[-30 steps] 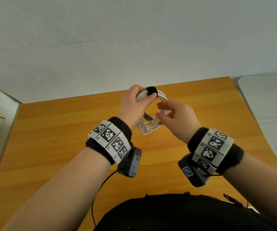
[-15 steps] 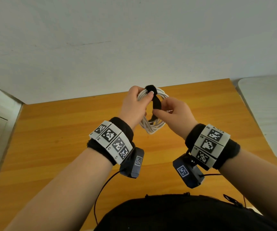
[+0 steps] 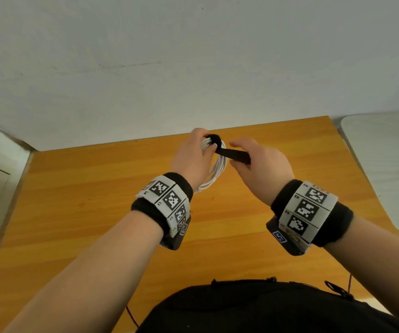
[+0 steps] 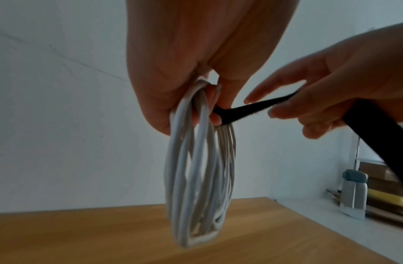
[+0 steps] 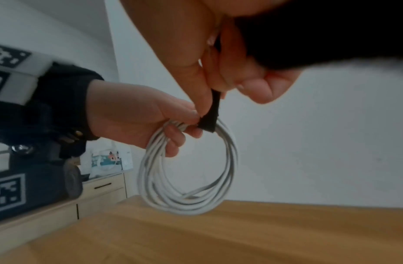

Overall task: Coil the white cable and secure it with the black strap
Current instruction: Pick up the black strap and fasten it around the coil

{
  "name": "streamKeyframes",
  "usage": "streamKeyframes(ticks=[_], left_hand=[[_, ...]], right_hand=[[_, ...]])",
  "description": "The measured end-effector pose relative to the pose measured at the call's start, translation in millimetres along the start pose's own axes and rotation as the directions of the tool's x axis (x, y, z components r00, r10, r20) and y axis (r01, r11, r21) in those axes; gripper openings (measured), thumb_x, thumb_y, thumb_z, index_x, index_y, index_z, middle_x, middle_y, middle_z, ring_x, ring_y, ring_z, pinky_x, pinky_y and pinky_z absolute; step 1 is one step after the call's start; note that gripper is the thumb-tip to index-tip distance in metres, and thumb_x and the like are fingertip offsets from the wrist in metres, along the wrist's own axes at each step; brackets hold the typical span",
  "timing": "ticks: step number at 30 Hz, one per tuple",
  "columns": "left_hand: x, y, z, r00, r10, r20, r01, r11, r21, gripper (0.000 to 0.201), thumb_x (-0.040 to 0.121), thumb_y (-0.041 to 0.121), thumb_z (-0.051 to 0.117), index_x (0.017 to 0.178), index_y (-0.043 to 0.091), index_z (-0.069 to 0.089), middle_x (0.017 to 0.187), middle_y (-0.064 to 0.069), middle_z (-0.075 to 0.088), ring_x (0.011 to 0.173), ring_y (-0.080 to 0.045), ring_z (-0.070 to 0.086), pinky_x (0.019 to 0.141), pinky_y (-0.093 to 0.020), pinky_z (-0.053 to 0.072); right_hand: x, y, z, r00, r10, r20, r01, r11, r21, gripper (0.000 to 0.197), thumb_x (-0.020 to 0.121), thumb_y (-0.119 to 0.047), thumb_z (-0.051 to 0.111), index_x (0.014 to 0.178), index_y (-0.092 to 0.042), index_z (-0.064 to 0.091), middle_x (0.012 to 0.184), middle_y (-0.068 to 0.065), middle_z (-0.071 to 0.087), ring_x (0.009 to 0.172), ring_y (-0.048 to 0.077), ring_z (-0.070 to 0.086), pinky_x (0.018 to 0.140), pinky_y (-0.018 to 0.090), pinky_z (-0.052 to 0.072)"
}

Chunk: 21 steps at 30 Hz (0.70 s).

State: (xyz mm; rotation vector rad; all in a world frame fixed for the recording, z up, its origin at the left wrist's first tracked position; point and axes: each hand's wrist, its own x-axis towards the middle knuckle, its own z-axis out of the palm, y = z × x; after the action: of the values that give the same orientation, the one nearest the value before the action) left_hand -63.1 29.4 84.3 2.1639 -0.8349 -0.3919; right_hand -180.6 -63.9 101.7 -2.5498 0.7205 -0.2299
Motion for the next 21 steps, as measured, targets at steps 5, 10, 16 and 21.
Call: streamKeyframes(ticks=[5,10,16,21], left_hand=[[-0.7,-1.7,-0.5,0.998,-0.008,0.067,-0.002,0.988,0.153,0.024,0.098,0.022,0.043,0.120,0.016,0.050,0.099,0.002,0.054,0.083,-0.015,0.051,0.069,-0.025,0.036],[-0.3,2.2,-1.2,0.988,-0.014,0.157,-0.018,0.980,0.197,0.025,0.098,0.021,0.041,0.122,0.017,0.049,0.099,-0.002,0.059,0.076,-0.017,0.054,0.062,-0.026,0.038],[-12.5,22.2,-0.9,0.956,0.054,0.288,-0.075,0.995,0.064,0.022,0.094,0.025,0.046,0.114,0.020,0.050,0.077,0.007,0.055,0.058,-0.010,0.048,0.051,-0.024,0.033],[-16.2,25.1,-3.1,0.952,0.087,0.293,-0.105,0.993,0.047,0.026,0.086,0.036,0.061,0.107,0.022,0.054,0.092,0.007,0.061,0.081,-0.011,0.057,0.065,-0.021,0.043]], right_hand=[[4.5,1.2,-10.2,0.988,-0.133,-0.078,0.127,0.989,-0.073,0.028,0.095,-0.032,0.045,0.093,-0.017,0.069,0.070,-0.002,0.061,0.063,0.019,0.054,0.054,0.032,0.043],[15.7,6.3,-16.3,0.975,-0.120,-0.186,0.120,0.993,-0.007,0.025,0.094,-0.029,0.050,0.098,-0.016,0.071,0.067,-0.005,0.056,0.058,0.015,0.048,0.049,0.025,0.037],[33.0,14.1,-19.8,0.983,-0.087,-0.162,0.091,0.996,0.016,0.024,0.092,-0.029,0.051,0.097,-0.016,0.070,0.086,0.003,0.071,0.077,0.020,0.062,0.065,0.032,0.050],[37.6,21.1,-25.1,0.993,-0.109,-0.044,0.112,0.992,0.050,0.021,0.089,-0.031,0.056,0.096,-0.018,0.072,0.091,0.001,0.071,0.085,0.019,0.062,0.074,0.035,0.050]])
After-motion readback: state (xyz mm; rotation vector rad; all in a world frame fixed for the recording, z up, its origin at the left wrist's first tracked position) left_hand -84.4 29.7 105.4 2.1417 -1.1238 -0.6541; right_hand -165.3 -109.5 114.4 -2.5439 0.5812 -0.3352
